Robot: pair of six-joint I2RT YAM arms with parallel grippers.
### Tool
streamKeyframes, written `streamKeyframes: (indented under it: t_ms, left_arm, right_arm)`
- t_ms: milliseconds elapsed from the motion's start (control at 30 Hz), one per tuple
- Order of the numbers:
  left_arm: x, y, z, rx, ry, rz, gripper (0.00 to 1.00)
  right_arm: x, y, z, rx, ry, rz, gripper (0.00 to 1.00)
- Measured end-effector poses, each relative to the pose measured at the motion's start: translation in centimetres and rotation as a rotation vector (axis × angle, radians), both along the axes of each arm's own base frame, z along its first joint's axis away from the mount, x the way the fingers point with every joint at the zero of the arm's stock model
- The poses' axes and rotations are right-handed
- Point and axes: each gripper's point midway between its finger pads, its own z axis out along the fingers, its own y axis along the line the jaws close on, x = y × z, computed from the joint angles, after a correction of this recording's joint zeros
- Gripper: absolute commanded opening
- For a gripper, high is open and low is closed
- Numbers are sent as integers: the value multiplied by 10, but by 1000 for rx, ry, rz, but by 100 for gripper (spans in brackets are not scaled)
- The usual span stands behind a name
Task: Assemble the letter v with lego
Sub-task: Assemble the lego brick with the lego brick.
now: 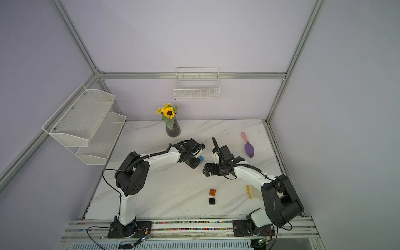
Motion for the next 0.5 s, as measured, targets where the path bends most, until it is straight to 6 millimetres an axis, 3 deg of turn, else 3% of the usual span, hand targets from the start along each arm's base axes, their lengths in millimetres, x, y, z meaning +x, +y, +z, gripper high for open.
streamKeyframes:
  t_ms: [500]
  left_arm:
    - [-4,3,3,64,15,1,16]
  right_arm:
    - [0,0,0,1,0,0,97]
